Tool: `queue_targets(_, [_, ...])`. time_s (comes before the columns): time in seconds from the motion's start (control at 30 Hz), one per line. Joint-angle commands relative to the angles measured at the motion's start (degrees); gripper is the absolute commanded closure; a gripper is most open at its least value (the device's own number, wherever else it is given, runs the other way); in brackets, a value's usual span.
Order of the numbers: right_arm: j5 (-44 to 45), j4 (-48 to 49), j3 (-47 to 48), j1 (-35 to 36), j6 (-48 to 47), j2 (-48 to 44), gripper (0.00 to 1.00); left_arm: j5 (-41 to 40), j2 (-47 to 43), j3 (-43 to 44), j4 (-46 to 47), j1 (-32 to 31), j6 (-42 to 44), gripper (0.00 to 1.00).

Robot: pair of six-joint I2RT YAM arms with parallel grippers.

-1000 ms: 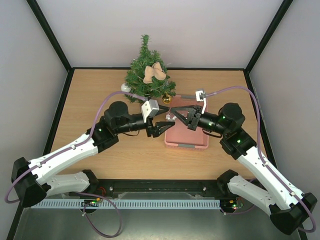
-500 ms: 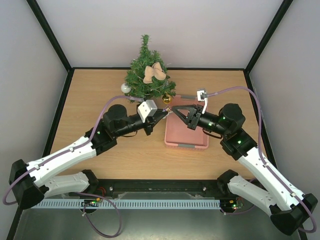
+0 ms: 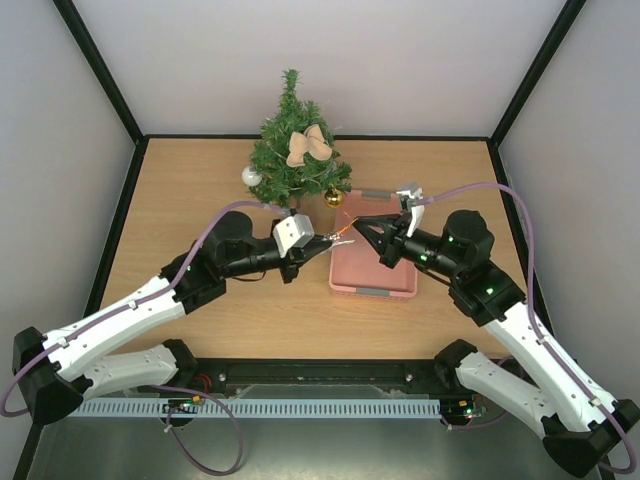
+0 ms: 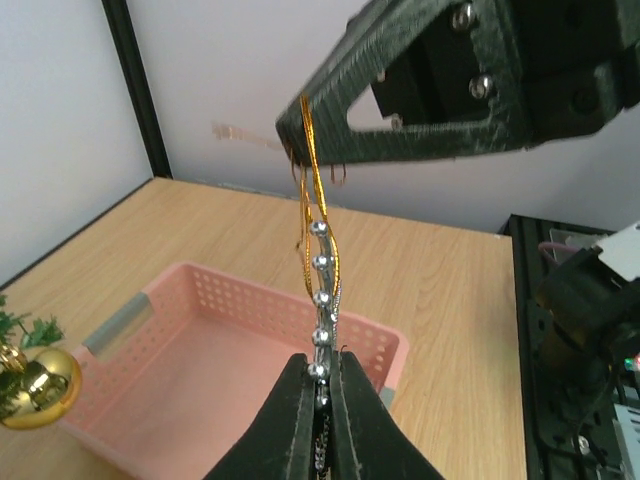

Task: Decorate the small christmas tree
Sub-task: Hang the decoration item on the Christmas tree.

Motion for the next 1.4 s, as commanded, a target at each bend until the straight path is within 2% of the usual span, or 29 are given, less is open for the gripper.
queue_targets(0.0, [1.3,-0.5,0.3,0.3,-4.2,-1.7,0.97,1.7,-0.7,2.5,-4.2,0.2,1.9,0.98])
queue_targets(0.3, [-0.5,1.2,-1.9,0.3,-5.8,-0.9,0.98,0.7,-0.1,2.8,-5.8,3.1,-1.7,0.96])
queue_targets(0.4, [-0.9,2.3,-2.3,0.3,-5.4,0.9,0.98,-0.5,-0.5,2.0,-5.1,4.6,-4.0,0.89])
queue_targets(0.5, [-2.0,4.9,-2.4,0.3,-4.3,2.4,0.98,-0.4,-1.7,0.5,-4.2,5.7,-5.3,0.70])
queue_targets(0.63, [-4.5,5.7,-1.9,0.3,-3.6,4.6,0.98,0.6,-3.1,-0.1,-4.8,6.2,-5.1,0.55])
queue_targets(0.7, [-5.7,4.2,-1.3,0.3,-4.5,5.6,0.98,2.2,-3.3,0.2,-4.9,6.3,-4.8,0.50])
queue_targets(0.8, [-7.4,2.2,-0.4,0.3,-5.7,6.3,0.98,5.0,-2.3,1.2,-4.8,6.2,-3.7,0.48])
queue_targets(0.9, [-9.2,1.6,0.2,0.4,-6.5,6.2,0.98,7.5,-1.1,2.4,-5.0,6.3,-2.8,0.56])
queue_targets(0.97, [-10.9,2.1,0.6,0.4,-6.4,6.0,0.98,9.6,-0.1,3.3,-5.2,6.3,-2.1,0.57])
queue_targets(1.17, [-13.3,1.1,2.4,0.9,-7.3,5.0,0.98,16.7,2.6,5.1,-4.1,6.3,-1.8,0.52])
queue_targets(1.37, [-14.0,-0.7,4.3,1.1,-7.5,4.6,0.98,20.1,3.2,5.3,-0.5,6.3,-2.5,0.52])
